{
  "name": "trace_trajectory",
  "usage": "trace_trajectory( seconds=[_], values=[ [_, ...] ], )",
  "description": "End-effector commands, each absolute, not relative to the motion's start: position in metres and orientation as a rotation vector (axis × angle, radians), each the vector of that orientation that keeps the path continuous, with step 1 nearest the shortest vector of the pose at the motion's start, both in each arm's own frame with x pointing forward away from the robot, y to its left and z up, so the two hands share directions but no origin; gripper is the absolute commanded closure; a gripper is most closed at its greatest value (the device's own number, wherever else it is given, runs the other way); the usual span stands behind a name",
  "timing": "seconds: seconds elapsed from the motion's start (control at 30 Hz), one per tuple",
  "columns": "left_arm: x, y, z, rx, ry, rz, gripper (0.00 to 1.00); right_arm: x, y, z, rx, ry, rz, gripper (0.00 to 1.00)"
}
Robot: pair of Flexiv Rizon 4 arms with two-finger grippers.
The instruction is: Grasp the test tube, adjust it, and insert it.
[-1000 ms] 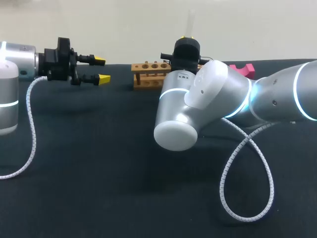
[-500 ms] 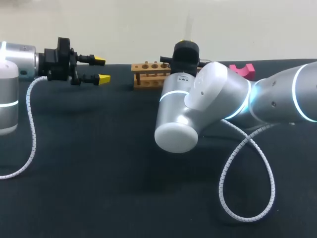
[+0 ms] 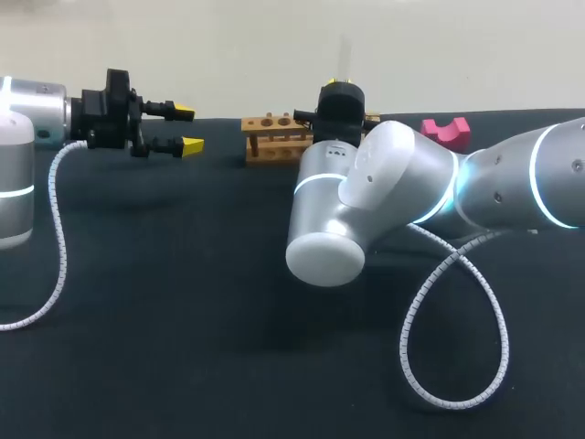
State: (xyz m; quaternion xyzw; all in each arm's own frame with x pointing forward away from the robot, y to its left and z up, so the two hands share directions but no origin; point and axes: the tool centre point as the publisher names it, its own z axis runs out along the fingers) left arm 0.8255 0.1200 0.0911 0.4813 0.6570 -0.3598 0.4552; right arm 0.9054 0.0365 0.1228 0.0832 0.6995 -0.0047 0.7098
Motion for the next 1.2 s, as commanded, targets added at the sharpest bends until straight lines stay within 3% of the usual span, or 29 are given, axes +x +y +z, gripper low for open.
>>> trace_trajectory(
  seconds=[0.03,0.23,0.3,0.67,0.8,1.13,1.2],
  values=[
    [0.8235,0.1206,0.0901,1.184,1.615,-0.883,0.0,0.9064,0.0367,0.1185,0.181,1.552,-0.008,1.0],
    [0.8235,0.1206,0.0901,1.184,1.615,-0.883,0.0,0.9074,0.0362,0.1147,0.188,1.557,-0.007,1.0],
    [0.8235,0.1206,0.0901,1.184,1.615,-0.883,0.0,0.9082,0.0359,0.114,0.191,1.557,-0.004,0.82],
    [0.8235,0.1206,0.0901,1.184,1.615,-0.883,0.0,0.9081,0.0359,0.113,0.188,1.557,-0.004,0.79],
    [0.8235,0.1206,0.0901,1.184,1.615,-0.883,0.0,0.9063,0.0364,0.1128,0.188,1.559,-0.003,0.68],
    [0.8235,0.1206,0.0901,1.184,1.615,-0.883,0.0,0.9028,0.0375,0.1119,0.192,1.565,-0.003,0.64],
    [0.8235,0.1206,0.0901,1.184,1.615,-0.883,0.0,0.9017,0.0375,0.1129,0.192,1.566,-0.003,0.53]
  ],
)
